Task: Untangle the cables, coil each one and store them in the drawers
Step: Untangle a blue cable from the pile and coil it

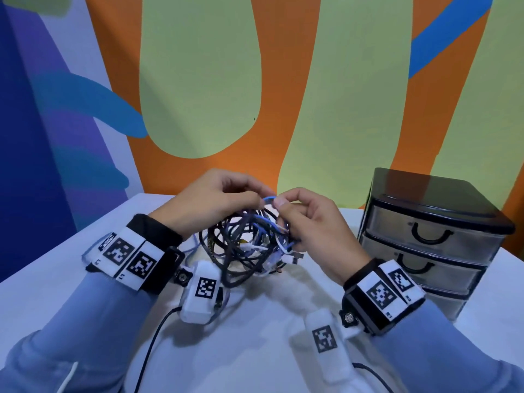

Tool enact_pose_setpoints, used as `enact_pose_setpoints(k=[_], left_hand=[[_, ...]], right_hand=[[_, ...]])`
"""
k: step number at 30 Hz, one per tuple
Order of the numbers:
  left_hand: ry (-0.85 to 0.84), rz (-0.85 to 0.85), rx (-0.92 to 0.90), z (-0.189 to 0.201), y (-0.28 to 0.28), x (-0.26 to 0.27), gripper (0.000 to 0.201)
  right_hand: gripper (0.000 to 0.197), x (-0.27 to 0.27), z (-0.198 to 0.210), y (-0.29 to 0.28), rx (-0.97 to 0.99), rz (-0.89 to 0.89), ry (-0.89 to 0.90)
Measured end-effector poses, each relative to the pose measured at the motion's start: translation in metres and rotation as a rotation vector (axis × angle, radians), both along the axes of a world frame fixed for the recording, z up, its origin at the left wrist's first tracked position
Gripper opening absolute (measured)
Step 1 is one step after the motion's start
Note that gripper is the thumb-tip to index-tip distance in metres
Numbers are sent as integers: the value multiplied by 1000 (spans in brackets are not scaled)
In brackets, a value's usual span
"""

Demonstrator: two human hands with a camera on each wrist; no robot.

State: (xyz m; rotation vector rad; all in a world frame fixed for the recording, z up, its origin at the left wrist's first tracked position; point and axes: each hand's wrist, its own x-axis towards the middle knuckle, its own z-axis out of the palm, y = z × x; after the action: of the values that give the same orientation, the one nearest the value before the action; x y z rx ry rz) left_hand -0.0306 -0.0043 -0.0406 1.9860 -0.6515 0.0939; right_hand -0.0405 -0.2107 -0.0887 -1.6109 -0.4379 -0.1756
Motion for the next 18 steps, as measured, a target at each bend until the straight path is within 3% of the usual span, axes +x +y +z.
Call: enact_pose_setpoints(k=[3,6,9,11,14,17,18], left_hand=[[34,1,-4,1,2,-1,23],[28,-18,19,-2,0,1,18],[2,-19,-49,-6,-5,1,40],[-81,26,-112,-6,-9,0,41],[-184,125,-215,-6,-10,3,36],[-117,162,-416,-8,-11,6,35],[-90,171,-463,-8,-12,6,35]], right_hand=[[16,-4,3,2,69,-15,13],[15,-8,6,2,76,-13,-7],[15,-8,7,2,57,-23,-30],[17,-7,6,1,32,3,-40],[17,-3,2,0,-115,8,-65],[3,-1,4,-2,-269,9,-89],[8,-1,4,-3,-300,5,-103]])
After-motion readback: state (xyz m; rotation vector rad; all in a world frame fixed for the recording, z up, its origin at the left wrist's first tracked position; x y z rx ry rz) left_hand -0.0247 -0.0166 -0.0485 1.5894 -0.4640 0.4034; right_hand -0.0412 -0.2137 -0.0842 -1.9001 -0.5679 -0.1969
